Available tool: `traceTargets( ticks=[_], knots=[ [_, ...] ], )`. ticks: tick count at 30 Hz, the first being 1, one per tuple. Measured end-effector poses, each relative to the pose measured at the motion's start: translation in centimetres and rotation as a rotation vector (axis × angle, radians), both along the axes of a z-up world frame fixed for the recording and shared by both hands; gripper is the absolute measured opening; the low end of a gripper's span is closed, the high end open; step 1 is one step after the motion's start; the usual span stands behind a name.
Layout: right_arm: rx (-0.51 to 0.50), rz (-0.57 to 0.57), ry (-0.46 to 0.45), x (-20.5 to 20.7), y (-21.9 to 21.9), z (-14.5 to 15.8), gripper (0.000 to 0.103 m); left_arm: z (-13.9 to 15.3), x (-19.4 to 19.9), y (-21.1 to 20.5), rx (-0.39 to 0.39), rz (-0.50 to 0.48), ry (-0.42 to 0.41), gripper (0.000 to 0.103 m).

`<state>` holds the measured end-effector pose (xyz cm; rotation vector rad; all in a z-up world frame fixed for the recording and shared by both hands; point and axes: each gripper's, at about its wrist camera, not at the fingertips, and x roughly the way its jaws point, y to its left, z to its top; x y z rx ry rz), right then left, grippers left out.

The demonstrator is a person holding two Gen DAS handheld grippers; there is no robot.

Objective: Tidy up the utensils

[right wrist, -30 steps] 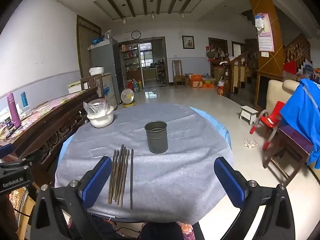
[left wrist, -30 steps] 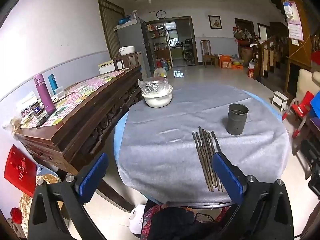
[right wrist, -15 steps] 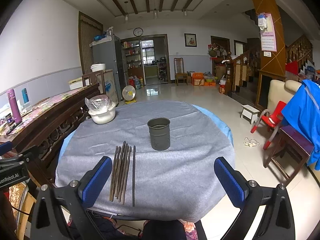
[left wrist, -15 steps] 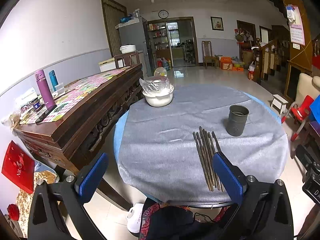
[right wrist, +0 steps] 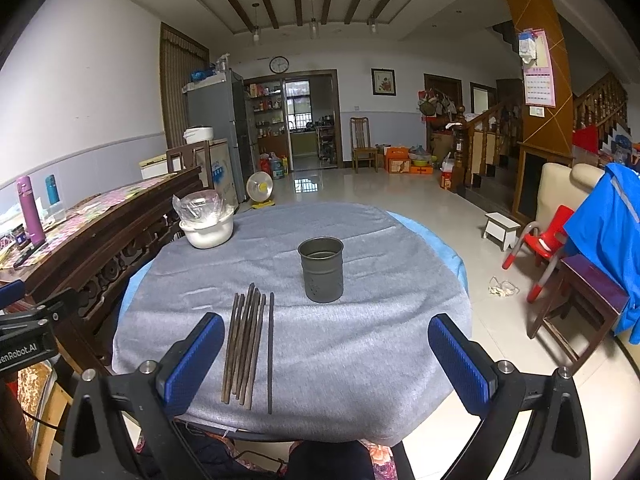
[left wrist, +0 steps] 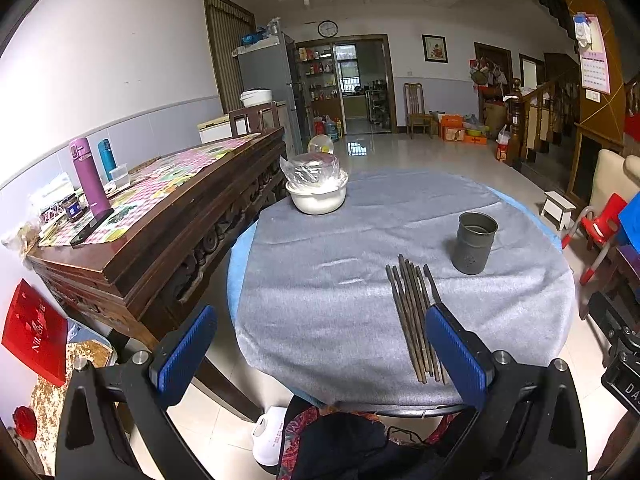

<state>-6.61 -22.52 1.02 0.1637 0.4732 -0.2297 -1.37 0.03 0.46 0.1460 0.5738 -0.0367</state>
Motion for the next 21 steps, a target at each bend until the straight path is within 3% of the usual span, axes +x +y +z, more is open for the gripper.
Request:
traceTargets(
  ticks=[21],
  knots=[
    [0.007, -0.003, 0.003, -0.05, -0.1, 0.02, 0.103, -0.08, 0.07, -0.19, 0.005, -0.01, 0.012, 0.103]
  ],
)
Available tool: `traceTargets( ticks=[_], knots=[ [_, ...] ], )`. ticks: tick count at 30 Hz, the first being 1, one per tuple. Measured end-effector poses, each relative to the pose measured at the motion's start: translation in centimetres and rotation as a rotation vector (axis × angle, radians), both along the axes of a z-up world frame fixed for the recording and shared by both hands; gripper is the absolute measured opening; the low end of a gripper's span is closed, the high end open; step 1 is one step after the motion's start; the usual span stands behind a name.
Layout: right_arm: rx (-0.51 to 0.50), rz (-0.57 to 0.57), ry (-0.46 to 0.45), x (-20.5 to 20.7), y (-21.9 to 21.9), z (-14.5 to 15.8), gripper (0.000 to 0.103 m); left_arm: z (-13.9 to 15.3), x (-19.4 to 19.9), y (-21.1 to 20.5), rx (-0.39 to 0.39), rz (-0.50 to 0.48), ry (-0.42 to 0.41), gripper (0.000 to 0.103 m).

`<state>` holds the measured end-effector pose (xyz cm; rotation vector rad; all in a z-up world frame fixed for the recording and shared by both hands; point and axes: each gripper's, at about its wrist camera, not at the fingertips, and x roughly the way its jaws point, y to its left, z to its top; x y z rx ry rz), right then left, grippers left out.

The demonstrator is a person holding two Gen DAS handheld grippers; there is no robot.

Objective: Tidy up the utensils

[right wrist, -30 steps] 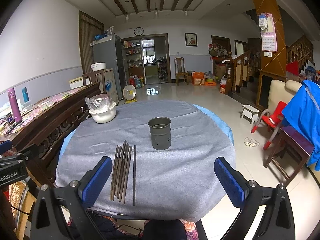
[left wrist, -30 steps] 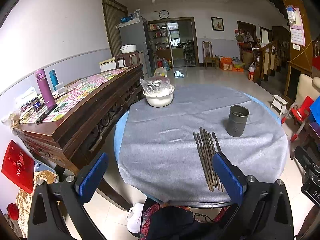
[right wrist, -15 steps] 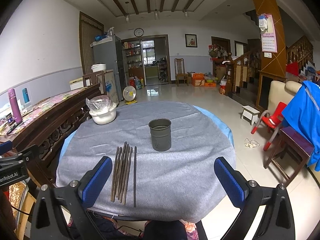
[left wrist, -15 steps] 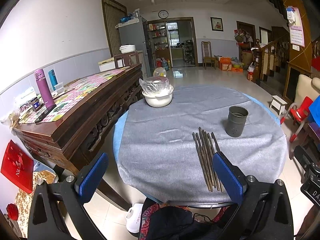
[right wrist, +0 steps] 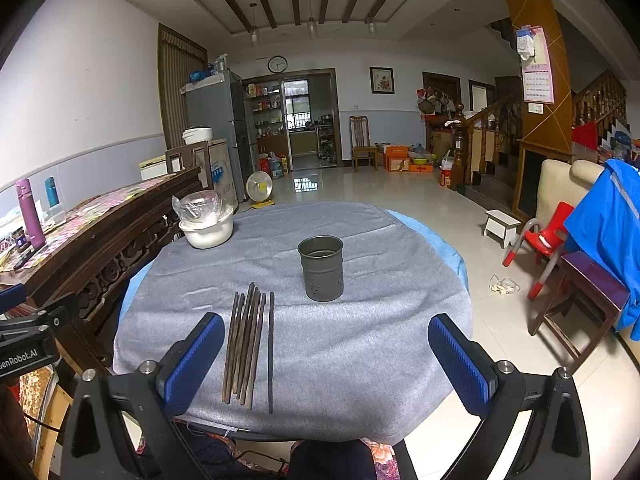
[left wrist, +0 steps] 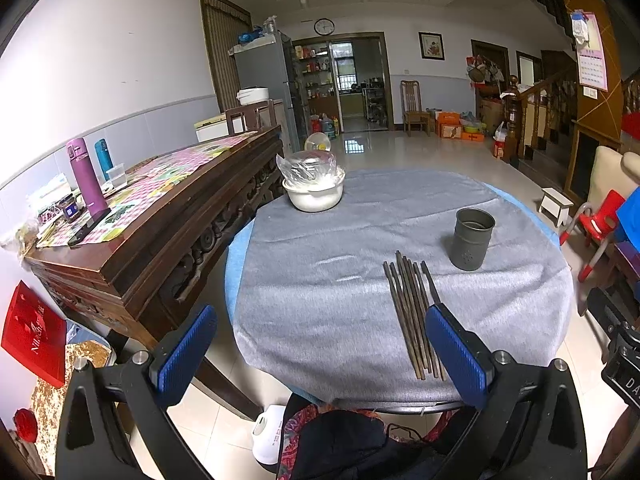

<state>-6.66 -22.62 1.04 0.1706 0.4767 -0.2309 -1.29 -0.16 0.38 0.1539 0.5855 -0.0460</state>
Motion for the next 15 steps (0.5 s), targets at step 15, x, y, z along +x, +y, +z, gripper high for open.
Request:
traceTargets(
  ticks=[15],
  knots=[
    [0.0, 0.001, 0.001, -0.03, -0.05, 0.02, 0.103, -0.13, 0.01, 0.0, 0.0, 0.0, 0.002, 0.103]
  ],
)
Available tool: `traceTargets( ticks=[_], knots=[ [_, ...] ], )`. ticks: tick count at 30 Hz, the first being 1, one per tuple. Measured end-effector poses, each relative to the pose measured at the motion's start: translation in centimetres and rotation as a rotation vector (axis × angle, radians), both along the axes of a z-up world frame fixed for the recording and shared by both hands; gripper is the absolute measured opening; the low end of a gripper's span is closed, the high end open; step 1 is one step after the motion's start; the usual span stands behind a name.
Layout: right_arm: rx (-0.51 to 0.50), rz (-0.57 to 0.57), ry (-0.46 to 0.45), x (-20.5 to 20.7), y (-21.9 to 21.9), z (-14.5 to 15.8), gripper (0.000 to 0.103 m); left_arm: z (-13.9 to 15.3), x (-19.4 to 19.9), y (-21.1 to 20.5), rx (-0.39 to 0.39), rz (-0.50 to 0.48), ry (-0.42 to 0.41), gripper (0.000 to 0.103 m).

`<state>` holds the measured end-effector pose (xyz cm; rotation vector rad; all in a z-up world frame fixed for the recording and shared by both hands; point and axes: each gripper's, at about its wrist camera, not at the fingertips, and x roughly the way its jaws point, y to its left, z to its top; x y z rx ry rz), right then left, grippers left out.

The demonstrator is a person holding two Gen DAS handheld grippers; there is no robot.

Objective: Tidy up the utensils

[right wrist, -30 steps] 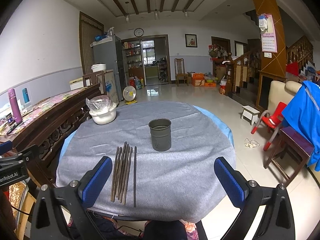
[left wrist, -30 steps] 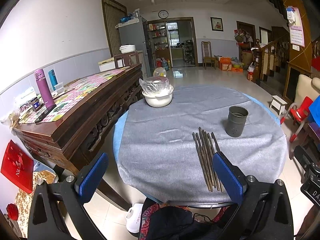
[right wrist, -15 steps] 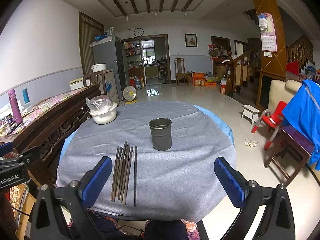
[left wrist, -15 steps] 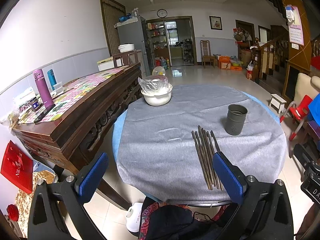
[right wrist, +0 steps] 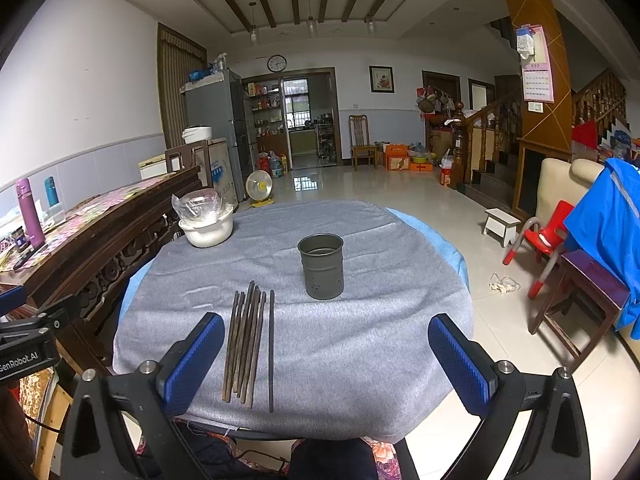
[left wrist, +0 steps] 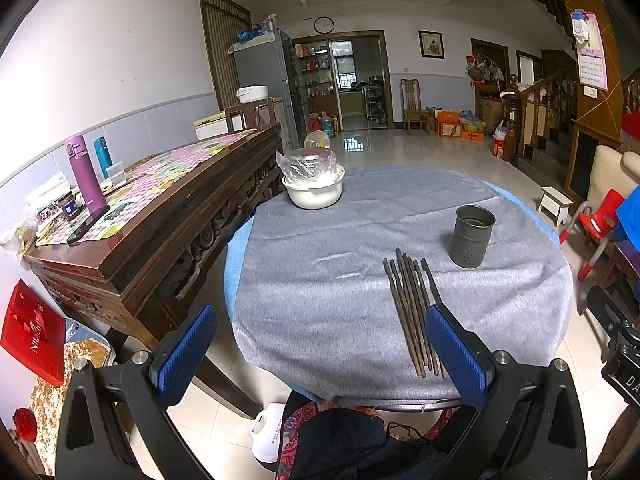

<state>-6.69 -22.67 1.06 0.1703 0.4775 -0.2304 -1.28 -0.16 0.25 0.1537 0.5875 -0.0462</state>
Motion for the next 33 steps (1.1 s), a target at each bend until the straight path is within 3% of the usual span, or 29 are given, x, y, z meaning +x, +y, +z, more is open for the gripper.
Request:
traceTargets(
  ticks=[14, 18, 20, 25, 27, 29, 31, 33],
  knots=[
    [0.02, 0.026, 0.052, 2.1, 0.2, -1.3, 0.103, -1.4, 1.3, -0.1, -0.001, 0.007, 0.038, 0.103],
    [0.047, 0.056, 0.1, 4.1, -0.4, -2.3, 0.103, -2.3, 2.9, -0.3, -0.006, 0.005, 0.088, 0.103],
    [0.089, 0.086, 0.147, 5.7, -1.2, -3.1, 0.103, -3.1, 4.6, -0.3, -0.022, -0.007, 0.138, 0.103],
    [0.26, 0.176, 0.284, 11.9, -3.8, -6.4, 0.103, -7.0, 11.7, 0.3, -0.153, -0.064, 0.392, 0.103],
    [0.331, 0.2, 0.316, 14.9, -4.5, -8.0, 0.101, -9.3, 15.0, 0.2, -0.172, -0.064, 0.476, 0.103],
    [0.352, 0.225, 0.35, 18.0, -4.4, -9.5, 0.089, -10.7, 16.9, -0.1, -0.183, -0.075, 0.518, 0.099],
    [0.348, 0.244, 0.402, 20.6, -4.1, -11.0, 0.052, -12.4, 19.2, -0.6, -0.186, -0.077, 0.575, 0.088],
    [0.378, 0.281, 0.458, 23.3, -3.4, -12.9, 0.038, -13.8, 21.0, -1.0, -0.209, -0.097, 0.625, 0.075]
  ],
)
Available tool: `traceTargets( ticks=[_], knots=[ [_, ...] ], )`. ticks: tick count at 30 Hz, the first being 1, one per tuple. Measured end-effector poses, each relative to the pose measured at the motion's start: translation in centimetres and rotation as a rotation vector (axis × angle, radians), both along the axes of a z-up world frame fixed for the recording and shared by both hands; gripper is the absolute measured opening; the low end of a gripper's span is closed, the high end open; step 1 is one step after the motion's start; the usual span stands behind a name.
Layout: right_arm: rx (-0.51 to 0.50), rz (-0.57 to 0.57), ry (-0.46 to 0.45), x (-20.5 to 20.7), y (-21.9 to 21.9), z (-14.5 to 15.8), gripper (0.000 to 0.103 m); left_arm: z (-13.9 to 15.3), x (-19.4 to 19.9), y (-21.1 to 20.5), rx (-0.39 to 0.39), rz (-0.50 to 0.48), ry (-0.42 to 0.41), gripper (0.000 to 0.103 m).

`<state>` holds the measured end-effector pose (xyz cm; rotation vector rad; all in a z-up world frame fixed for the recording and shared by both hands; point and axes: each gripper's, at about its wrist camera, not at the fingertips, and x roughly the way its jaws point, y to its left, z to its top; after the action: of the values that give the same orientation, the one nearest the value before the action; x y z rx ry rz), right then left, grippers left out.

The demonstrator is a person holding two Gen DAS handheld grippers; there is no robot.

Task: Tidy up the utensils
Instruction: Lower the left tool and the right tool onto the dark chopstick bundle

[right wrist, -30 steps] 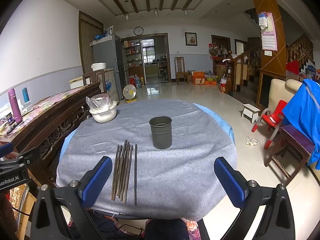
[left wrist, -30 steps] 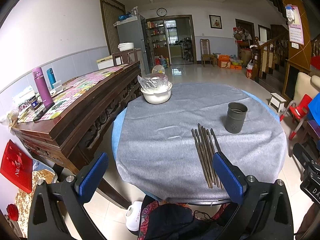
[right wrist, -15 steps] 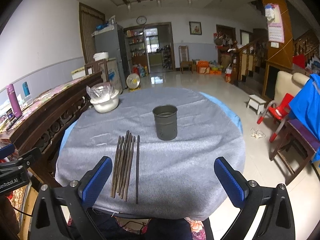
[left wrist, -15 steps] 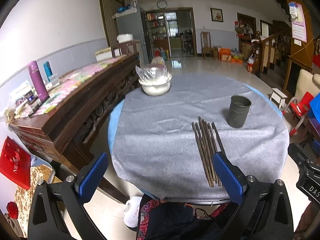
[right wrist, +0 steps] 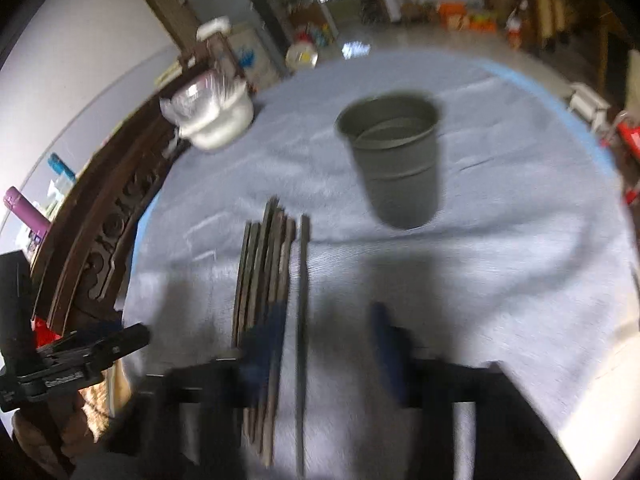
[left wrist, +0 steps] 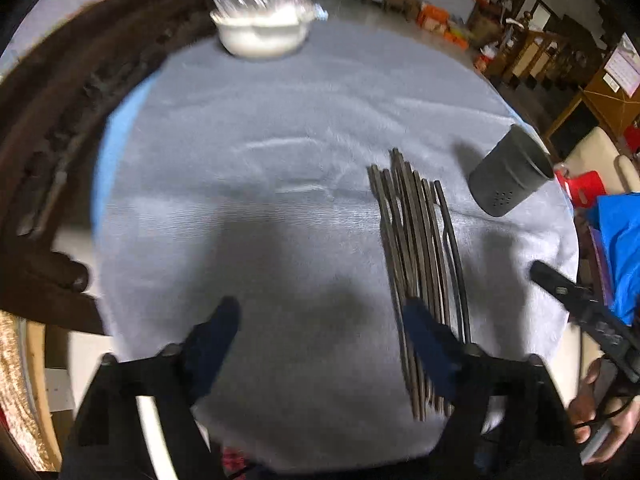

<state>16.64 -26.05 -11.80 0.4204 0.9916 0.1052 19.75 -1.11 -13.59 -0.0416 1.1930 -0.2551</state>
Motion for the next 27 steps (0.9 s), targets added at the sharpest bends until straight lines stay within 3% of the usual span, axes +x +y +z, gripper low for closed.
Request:
traceTargets(
  ticks=[3, 11, 14, 21, 25, 27],
  knots=[
    [0.019, 0.024, 0.042, 3.0, 1.1, -2.2, 0.038, -1.8, 2.5, -1.0, -0.035, -0.029, 0.075, 0.065],
    [0.019, 0.046, 0.13, 6.5, 2.3, -4.9, 0.038, -3.3, 6.1, -2.8, -0.098, -0.057, 0.147, 0.063],
    [-0.019, 0.049, 0.15, 7.0, 2.6, -5.6, 0.038, -4.2, 7.0, -3.3, -0.098, -0.074, 0.184, 0.053],
    [-0.048, 0.015, 0.158, 6.8, 1.7, -5.8, 0.011, -5.7, 8.5, -4.1, -0.098, -0.052, 0.234, 0.042],
    [-0.045, -0.006, 0.175, 6.4, 0.7, -5.6, 0.011, -5.9, 9.1, -4.3, -0.1, -0.035, 0.238, 0.036],
    [-0.035, 0.0, 0.19, 6.4, 0.6, -5.6, 0.011, -6.0, 9.6, -4.0, -0.093, -0.022, 0.238, 0.027]
  ],
)
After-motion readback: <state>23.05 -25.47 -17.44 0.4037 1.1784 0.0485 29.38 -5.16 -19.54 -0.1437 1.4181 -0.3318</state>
